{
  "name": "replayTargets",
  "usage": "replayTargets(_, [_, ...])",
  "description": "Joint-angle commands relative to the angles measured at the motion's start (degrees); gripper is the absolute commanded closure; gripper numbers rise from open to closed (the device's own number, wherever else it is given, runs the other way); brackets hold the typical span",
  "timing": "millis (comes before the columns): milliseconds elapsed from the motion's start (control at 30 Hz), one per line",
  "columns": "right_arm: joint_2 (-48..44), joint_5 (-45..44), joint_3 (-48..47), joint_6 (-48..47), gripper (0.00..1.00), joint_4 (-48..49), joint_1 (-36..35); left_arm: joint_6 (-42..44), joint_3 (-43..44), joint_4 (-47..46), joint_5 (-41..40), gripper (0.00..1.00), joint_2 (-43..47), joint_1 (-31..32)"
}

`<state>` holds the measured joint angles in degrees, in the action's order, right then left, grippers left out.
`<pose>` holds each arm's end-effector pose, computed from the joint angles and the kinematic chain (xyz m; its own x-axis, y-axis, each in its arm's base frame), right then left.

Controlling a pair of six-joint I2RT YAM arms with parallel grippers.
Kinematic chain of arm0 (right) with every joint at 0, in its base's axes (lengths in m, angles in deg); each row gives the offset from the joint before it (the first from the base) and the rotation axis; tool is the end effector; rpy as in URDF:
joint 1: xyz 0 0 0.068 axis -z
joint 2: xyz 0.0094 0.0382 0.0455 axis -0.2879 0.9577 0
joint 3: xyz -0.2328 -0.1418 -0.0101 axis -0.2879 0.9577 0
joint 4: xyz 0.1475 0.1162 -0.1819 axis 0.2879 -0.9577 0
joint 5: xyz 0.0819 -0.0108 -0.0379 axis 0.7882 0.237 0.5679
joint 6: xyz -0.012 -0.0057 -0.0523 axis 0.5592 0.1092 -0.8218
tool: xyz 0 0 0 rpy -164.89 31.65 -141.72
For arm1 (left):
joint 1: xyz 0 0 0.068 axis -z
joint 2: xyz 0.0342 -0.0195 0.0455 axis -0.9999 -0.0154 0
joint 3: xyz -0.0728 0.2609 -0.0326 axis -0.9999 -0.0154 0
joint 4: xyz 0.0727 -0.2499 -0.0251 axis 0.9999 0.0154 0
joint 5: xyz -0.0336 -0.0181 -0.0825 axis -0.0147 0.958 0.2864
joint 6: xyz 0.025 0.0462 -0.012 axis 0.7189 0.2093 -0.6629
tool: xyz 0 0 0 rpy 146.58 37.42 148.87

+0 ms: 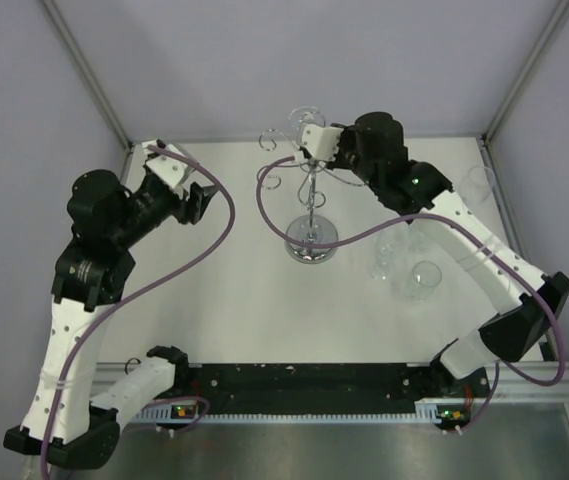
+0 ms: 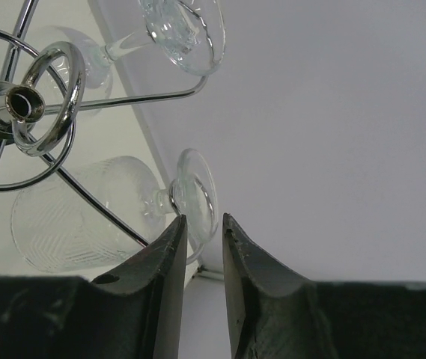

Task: Place the wine glass upside down on the wine glass rack
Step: Turn the wine glass upside down at the wine rack.

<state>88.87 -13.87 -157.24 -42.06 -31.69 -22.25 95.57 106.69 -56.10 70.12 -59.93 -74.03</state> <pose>0.2713 0.2061 0.4377 0.2106 -0.8977 -0.3871 -0.4073 0.2794 -0.8695 0.1479 -0.0547 0.4825 0.1424 0.2672 -0.9530 0.6153 0.7303 0.2967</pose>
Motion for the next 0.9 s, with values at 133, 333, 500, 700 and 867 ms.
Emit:
replayTargets(133, [-4.2,-1.4,-0.1,2.4,0.72,3.0,-1.3,0.5,0.4,-0.8,-1.1,0.40,1.6,0.2])
replayTargets(333, [-5.6,-2.8,0.0,3.8,0.70,2.0,-1.9,0.9,0.4,-0.3,-1.4,0.40,2.2,0.2])
replayTargets(500, [-7.7,-5.0,-1.1,8.3,0.63,-1.4,-2.3,0.4,0.6,0.4,-1.5,0.39,2.4,0.2])
replayTargets(700, [-13.5,-5.7,1.3,16.2,0.49,-5.1,-2.3,-1.3,1.6,1.8,-1.5,0.34,2.0,0.2])
replayTargets(867, [-18.9,-6.9,4.5,24.2,0.33,-7.8,-2.3,-2.8,1.0,2.4,-1.6,0.32,1.8,0.2])
